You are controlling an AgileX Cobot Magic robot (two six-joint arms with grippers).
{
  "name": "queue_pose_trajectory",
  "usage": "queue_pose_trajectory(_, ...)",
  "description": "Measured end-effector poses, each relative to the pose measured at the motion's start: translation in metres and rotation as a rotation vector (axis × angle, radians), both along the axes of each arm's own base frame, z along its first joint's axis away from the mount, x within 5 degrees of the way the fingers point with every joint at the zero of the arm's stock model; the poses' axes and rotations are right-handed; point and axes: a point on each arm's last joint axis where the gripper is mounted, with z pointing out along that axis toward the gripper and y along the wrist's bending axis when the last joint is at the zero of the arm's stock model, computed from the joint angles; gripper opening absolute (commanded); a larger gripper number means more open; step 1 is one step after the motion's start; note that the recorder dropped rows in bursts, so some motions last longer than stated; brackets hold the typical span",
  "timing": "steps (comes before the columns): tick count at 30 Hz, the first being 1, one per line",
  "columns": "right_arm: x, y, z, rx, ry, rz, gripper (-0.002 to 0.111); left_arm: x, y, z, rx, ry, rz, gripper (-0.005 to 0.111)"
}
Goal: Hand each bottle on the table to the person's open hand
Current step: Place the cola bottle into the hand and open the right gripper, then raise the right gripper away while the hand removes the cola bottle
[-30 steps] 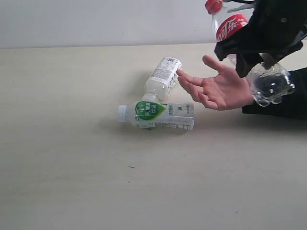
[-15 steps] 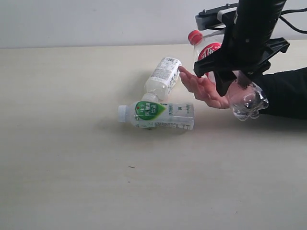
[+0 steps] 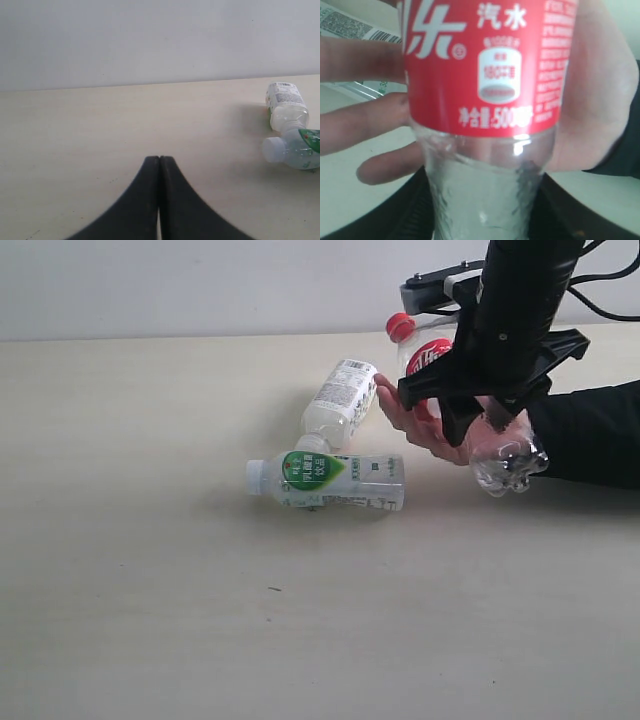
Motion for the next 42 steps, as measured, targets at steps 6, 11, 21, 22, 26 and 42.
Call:
queue_pose_trajectory(6, 0.002, 0.002, -0.004, 0.008, 0.008, -0.004, 0.000, 0.000, 0.000, 0.000, 0.000, 0.000, 0.000, 0.000)
queue_pose_trajectory(11, 0.002, 0.002, -0.004, 0.008, 0.009, -0.006, 0.006, 0.000, 0.000, 0.000, 0.000, 0.000, 0.000, 0.000)
queue_pose_trajectory(21, 0.002, 0.002, -0.004, 0.008, 0.009, -0.006, 0.059, 0.000, 0.000, 0.000, 0.000, 0.000, 0.000, 0.000)
queue_pose_trajectory(22, 0.002, 0.002, -0.004, 0.008, 0.009, -0.006, 0.063, 0.000, 0.000, 0.000, 0.000, 0.000, 0.000, 0.000)
queue_pose_trajectory(26, 0.002, 0.002, -0.004, 0.007, 0.008, -0.005, 0.077, 0.000, 0.000, 0.000, 0.000, 0.000, 0.000, 0.000)
queue_pose_trajectory(42, -0.018, -0.012, 0.083, 0.031, -0.189, 0.023, 0.048, 0.000, 0.000, 0.000, 0.000, 0.000, 0.000, 0.000)
